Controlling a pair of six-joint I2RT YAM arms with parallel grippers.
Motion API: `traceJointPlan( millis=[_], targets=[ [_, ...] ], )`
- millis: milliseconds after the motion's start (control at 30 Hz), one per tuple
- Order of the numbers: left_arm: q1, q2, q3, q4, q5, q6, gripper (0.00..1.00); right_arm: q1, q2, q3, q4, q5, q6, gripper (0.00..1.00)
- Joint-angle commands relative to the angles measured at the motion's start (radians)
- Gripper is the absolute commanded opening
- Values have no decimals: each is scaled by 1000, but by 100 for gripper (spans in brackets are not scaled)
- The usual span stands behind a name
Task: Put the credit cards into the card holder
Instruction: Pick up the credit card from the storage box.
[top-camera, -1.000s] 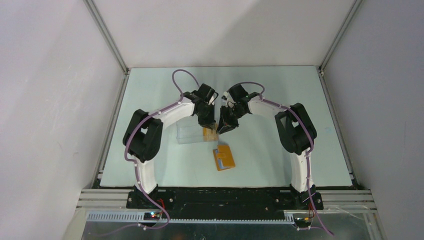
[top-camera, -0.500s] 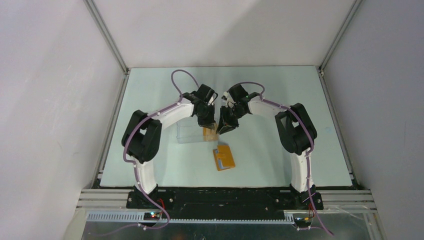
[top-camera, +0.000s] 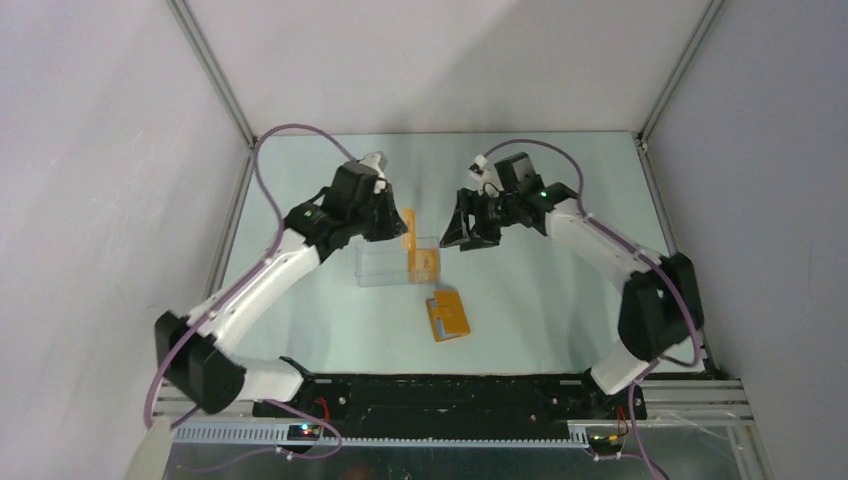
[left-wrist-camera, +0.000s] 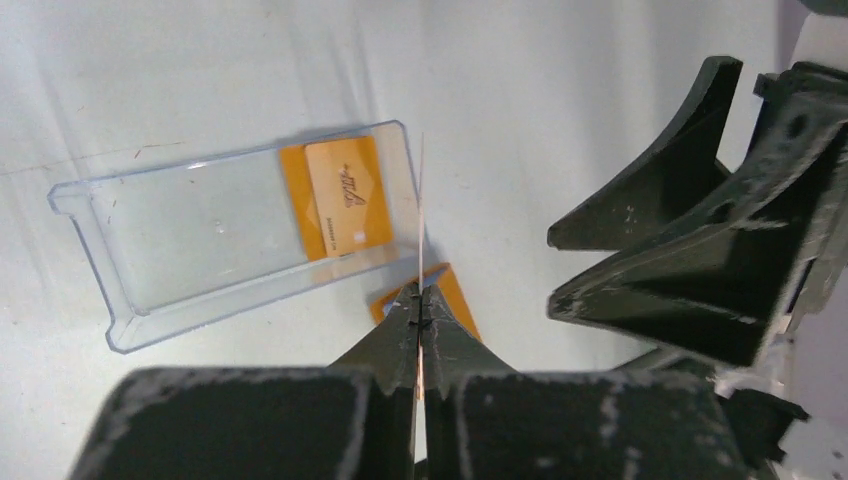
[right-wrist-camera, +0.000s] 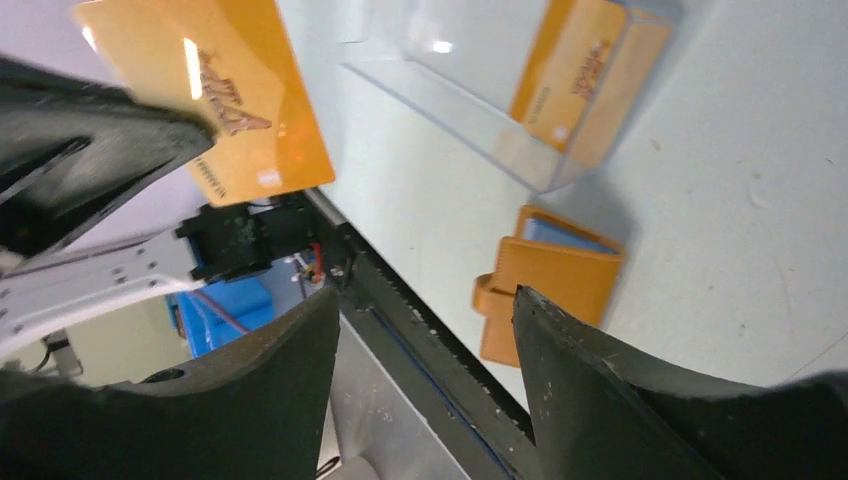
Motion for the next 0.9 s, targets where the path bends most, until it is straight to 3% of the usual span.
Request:
traceJointPlan(
  millis=[0, 133, 367, 567, 867],
  targets=[
    [5, -161, -70, 86, 63, -69, 0, -27, -159, -107, 162, -150, 76, 70],
    [5, -277, -187, 277, 247, -159, 0, -42, -269, -208, 350, -291, 186, 72],
    [8, -406, -385, 596, 428, -287, 0, -49, -334, -306, 604, -440, 320, 70],
    [9, -415, -417, 685, 479, -326, 0, -48, -338, -327, 711, -472, 404, 55],
    [11, -395, -417, 700, 496, -338, 0, -47, -306, -341, 856, -506, 490, 19]
  ],
)
